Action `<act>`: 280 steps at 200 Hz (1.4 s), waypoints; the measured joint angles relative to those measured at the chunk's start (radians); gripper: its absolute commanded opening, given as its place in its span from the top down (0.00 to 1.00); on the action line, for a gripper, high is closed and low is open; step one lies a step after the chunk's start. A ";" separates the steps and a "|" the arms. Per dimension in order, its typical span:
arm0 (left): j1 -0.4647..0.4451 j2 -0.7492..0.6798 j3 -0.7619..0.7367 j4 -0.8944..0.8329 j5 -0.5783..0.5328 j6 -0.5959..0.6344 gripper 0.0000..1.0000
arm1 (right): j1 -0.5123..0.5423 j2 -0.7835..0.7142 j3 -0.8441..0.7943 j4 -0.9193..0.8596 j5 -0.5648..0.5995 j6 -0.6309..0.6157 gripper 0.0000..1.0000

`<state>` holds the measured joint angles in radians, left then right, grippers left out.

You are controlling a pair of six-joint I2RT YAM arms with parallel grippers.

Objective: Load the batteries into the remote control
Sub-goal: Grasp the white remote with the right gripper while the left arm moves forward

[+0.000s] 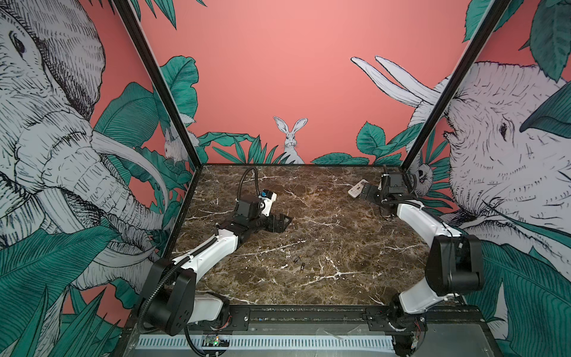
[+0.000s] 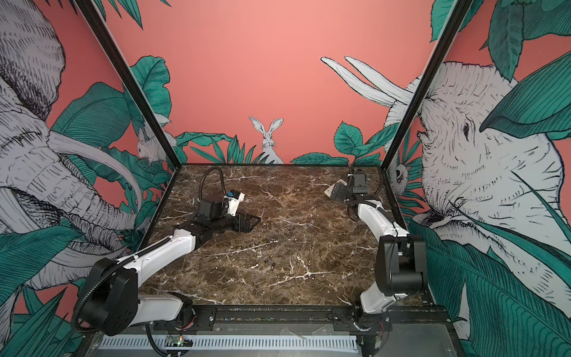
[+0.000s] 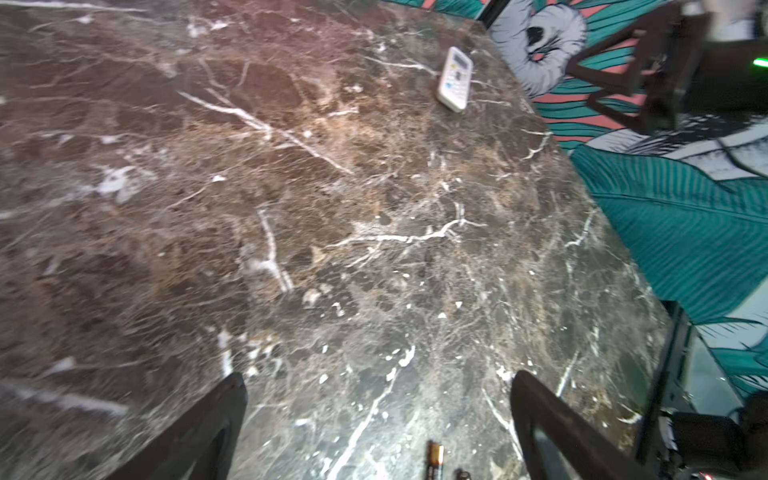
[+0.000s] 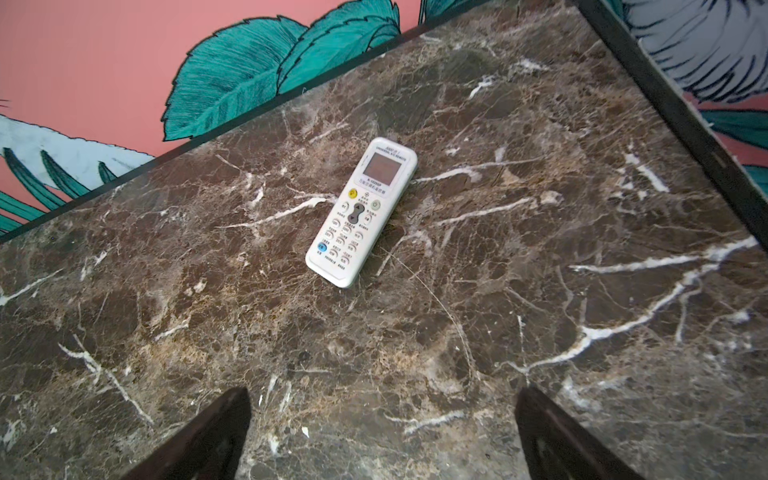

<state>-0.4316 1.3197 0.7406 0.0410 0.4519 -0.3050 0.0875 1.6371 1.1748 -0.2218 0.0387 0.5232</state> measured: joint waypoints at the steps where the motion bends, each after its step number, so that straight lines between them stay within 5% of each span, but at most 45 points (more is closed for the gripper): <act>1: 0.000 0.000 -0.002 0.002 0.002 0.000 0.01 | 0.001 0.006 0.005 0.000 0.001 0.003 0.01; 134: -0.006 -0.066 -0.110 0.138 0.054 -0.053 0.01 | 0.061 0.433 0.401 -0.079 0.124 0.114 0.02; 280: -0.006 -0.172 -0.172 0.264 0.087 -0.091 0.01 | 0.076 0.650 0.667 -0.244 0.194 0.189 0.04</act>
<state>-0.4381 1.1477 0.5682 0.3046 0.5388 -0.3958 0.1631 2.2875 1.8420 -0.4656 0.2329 0.7124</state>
